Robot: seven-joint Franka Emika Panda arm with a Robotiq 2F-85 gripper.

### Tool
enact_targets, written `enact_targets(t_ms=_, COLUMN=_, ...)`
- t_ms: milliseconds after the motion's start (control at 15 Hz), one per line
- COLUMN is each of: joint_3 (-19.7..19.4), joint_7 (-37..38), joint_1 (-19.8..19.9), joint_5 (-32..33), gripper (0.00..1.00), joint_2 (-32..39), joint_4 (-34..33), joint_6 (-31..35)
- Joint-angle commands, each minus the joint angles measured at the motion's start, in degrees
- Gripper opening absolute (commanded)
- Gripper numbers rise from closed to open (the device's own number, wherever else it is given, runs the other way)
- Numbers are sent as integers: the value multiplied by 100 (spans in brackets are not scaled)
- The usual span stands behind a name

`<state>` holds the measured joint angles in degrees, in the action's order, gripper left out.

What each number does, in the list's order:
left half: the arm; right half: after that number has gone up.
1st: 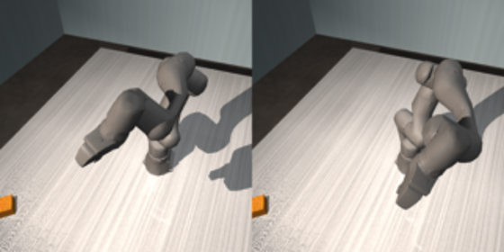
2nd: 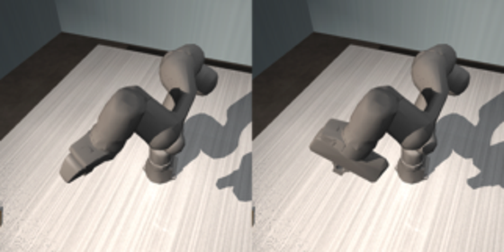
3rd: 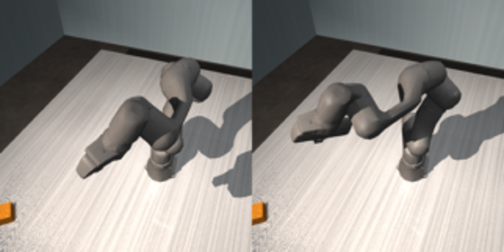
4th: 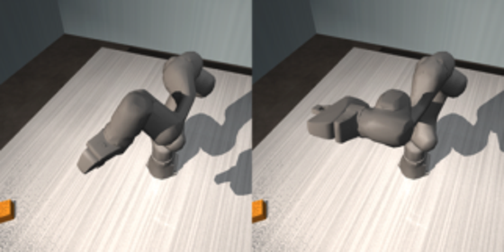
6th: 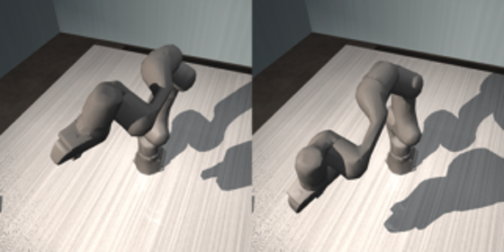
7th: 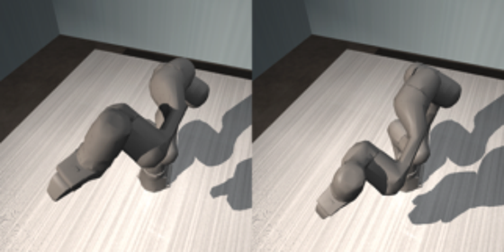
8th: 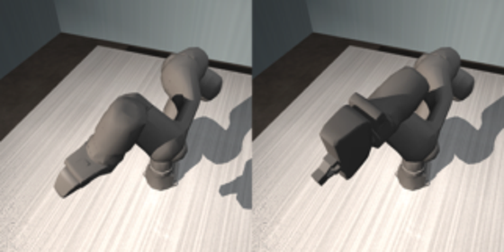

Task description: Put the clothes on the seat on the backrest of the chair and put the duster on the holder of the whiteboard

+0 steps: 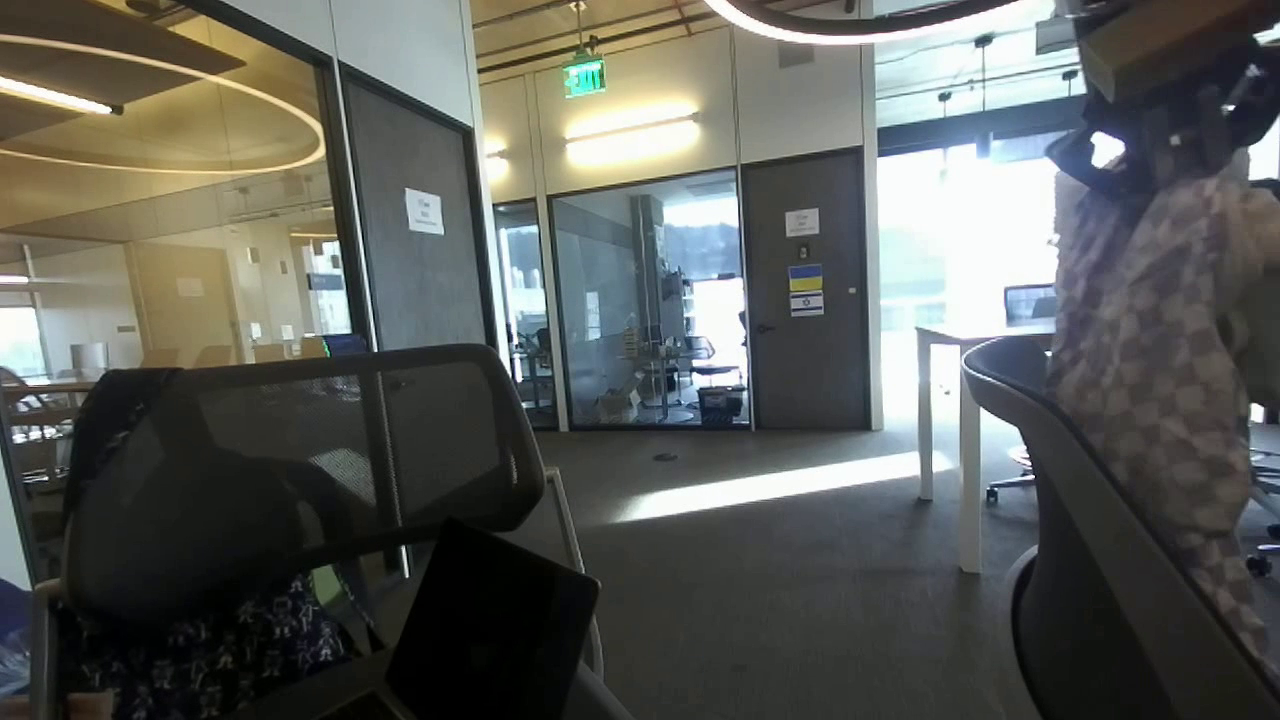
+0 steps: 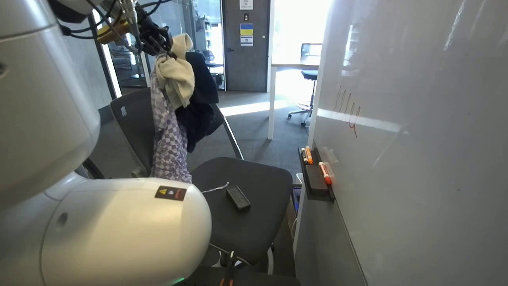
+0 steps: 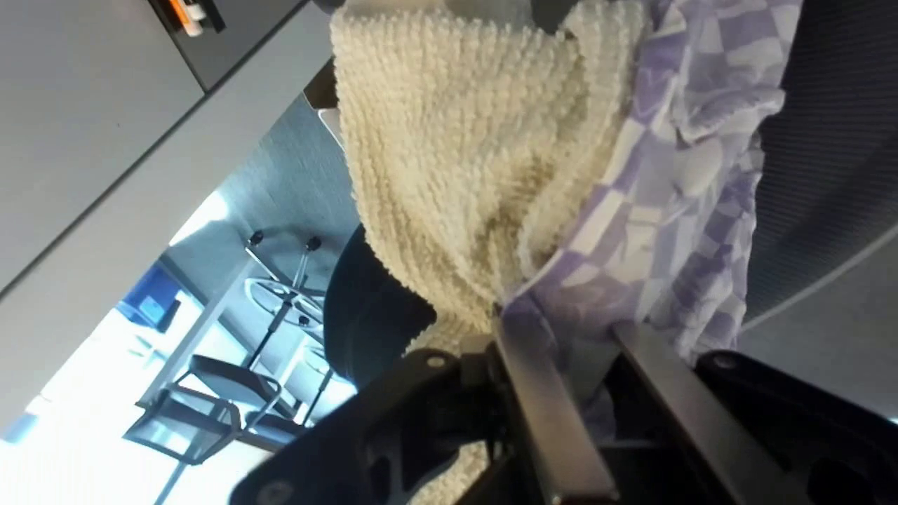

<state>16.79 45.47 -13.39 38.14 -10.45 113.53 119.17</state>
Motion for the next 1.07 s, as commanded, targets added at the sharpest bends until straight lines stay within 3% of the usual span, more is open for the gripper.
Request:
enact_targets(t_ms=0, joint_3=396, joint_7=-269, joint_1=-112, joint_5=218, gripper=9, joint_2=305, joint_4=-789, joint_6=-132)
enact_targets(t_ms=267, joint_3=669, joint_7=-678, joint_1=-330, joint_5=123, gripper=8, joint_2=794, joint_4=-1192, joint_6=5)
enact_targets(t_ms=667, joint_3=562, joint_7=-1626, joint_1=-591, joint_5=-488, gripper=7, joint_2=1600, joint_4=-1504, joint_6=525)
enact_targets(t_ms=733, joint_3=519, joint_7=-1736, joint_1=-603, joint_5=-559, gripper=46, joint_2=1654, joint_4=-1504, joint_6=560)
enact_targets(t_ms=867, joint_3=432, joint_7=-1960, joint_1=-616, joint_5=-722, gripper=52, joint_2=1696, joint_4=-1528, joint_6=635)
enact_targets(t_ms=1000, joint_3=350, joint_7=-2187, joint_1=-608, joint_5=-984, gripper=67, joint_2=1712, joint_4=-1576, joint_6=677)
